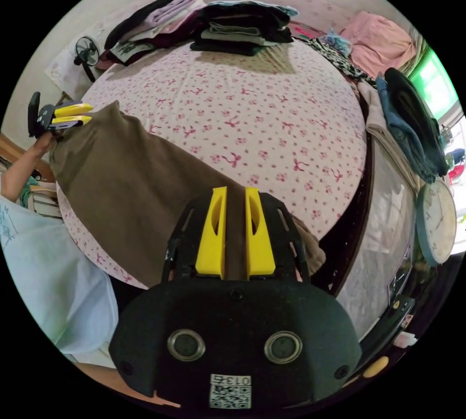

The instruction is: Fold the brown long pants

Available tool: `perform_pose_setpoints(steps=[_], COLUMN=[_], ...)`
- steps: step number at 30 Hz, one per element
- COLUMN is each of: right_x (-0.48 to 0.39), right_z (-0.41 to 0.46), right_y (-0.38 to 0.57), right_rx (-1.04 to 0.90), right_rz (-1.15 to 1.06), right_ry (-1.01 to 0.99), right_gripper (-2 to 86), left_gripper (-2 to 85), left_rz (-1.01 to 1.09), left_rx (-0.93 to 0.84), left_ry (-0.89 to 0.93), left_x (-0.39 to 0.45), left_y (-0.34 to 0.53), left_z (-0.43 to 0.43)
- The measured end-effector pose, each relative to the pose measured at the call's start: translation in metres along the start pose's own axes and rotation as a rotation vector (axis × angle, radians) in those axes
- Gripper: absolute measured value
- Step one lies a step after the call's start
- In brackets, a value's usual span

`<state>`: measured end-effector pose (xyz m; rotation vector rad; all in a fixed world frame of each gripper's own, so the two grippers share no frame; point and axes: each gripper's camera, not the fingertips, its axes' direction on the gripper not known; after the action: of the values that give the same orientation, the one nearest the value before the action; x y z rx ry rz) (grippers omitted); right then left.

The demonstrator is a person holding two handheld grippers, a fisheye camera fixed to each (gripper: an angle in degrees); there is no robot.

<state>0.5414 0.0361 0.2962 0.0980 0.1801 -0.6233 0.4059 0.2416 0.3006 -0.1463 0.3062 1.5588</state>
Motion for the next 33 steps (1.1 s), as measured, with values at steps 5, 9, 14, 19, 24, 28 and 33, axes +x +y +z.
perform_pose_setpoints(steps=[5,9,14,19,24,28,33], right_x=[0.02,0.027,0.028,0.022,0.033,0.057,0.043], right_z=[0.007,0.018,-0.022,-0.059,-0.053,-0.01,-0.014], right_y=[0.02,0.03,0.061,0.095,0.098,0.084,0.078], right_rx=[-0.049,-0.106,0.035,0.1,0.047,-0.092,-0.049], right_rz=[-0.046,-0.05,-0.007,0.005,0.086,0.285,0.224], right_ry=[-0.01,-0.064,-0.074,-0.137,-0.215,-0.079,0.068], right_gripper=[7.6,3.1,0.9,0.6,0.5,0.3,0.4], left_gripper=[7.6,1.4,0.0,-0.2,0.0,0.4,1.9], left_rz=[0.238,0.283,0.289,0.295,0.235,0.136,0.003], left_rx=[-0.069,-0.192,-0.14,-0.058,-0.128,-0.229,-0.164], left_ry=[-0.027,0.13,0.162,0.237,0.44,0.391,0.295], left_x=[-0.001,-0.018,-0.031,-0.045,-0.072,-0.09,-0.113], left_y=[-0.051,-0.077,-0.082,-0.078,-0.089,-0.11,-0.091], left_z=[0.027,0.054,0.035,-0.002,0.023,0.064,0.045])
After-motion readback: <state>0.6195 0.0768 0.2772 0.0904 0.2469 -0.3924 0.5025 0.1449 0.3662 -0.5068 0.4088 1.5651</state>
